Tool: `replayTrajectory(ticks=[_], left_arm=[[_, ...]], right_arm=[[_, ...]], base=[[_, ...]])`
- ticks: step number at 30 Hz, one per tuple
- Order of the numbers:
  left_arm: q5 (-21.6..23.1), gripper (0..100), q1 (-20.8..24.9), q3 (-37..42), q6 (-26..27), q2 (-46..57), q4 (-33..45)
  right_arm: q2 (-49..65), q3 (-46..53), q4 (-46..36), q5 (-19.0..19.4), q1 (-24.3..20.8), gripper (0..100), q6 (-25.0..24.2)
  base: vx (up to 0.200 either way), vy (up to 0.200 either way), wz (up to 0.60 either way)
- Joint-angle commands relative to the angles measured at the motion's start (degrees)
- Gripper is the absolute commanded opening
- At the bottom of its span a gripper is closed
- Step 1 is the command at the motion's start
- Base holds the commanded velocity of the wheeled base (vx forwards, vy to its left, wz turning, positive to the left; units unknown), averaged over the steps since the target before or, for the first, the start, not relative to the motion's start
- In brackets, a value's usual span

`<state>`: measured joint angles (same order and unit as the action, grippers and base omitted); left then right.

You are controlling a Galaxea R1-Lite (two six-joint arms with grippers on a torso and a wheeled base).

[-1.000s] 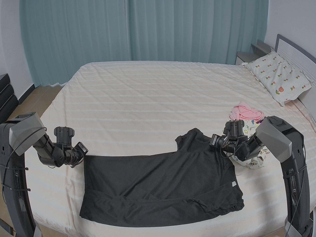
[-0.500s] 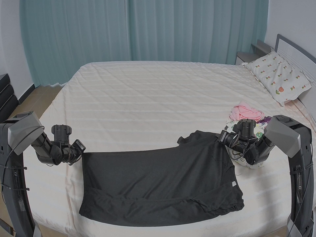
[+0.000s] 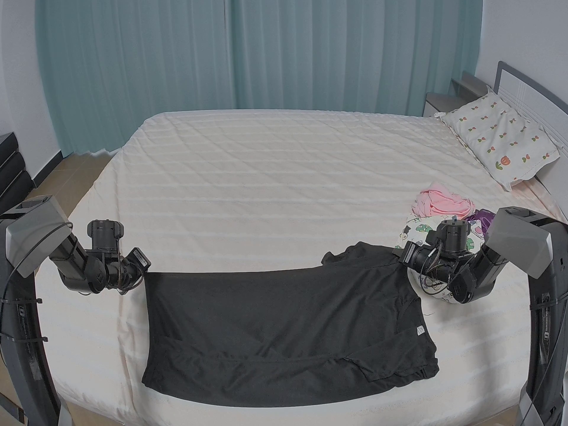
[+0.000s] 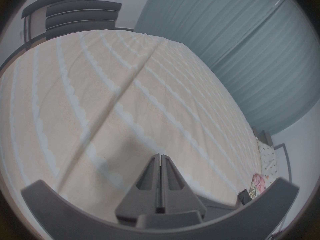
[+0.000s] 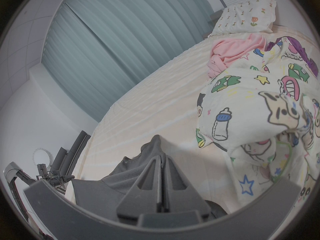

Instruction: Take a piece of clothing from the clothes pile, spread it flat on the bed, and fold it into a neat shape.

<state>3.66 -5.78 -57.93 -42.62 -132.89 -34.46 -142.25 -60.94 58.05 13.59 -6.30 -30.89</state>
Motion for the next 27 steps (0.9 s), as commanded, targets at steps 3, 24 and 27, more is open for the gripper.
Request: replayTrajectory(ticks=[3, 24, 27], left_arm=[[0.39, 0, -0.55, 0.80, 1.31, 2.46, 0.62], [0.39, 0, -0.73, 7.74, 10.19, 2.72, 0.19], [0.47, 0, -0.73, 10.56, 11.42, 3.51, 0.19]], right_arm=[[2.77, 1.61, 0.57, 0.56, 1.03, 0, -0.13], [5.41, 12.69, 10.24, 4.25, 0.94, 0, -0.31], [6.90, 18.14, 11.03, 6.01, 0.85, 0, 0.74]], base=[[0.000, 0.000, 0.00], [0.000, 0.000, 0.00], [0.000, 0.000, 0.00]])
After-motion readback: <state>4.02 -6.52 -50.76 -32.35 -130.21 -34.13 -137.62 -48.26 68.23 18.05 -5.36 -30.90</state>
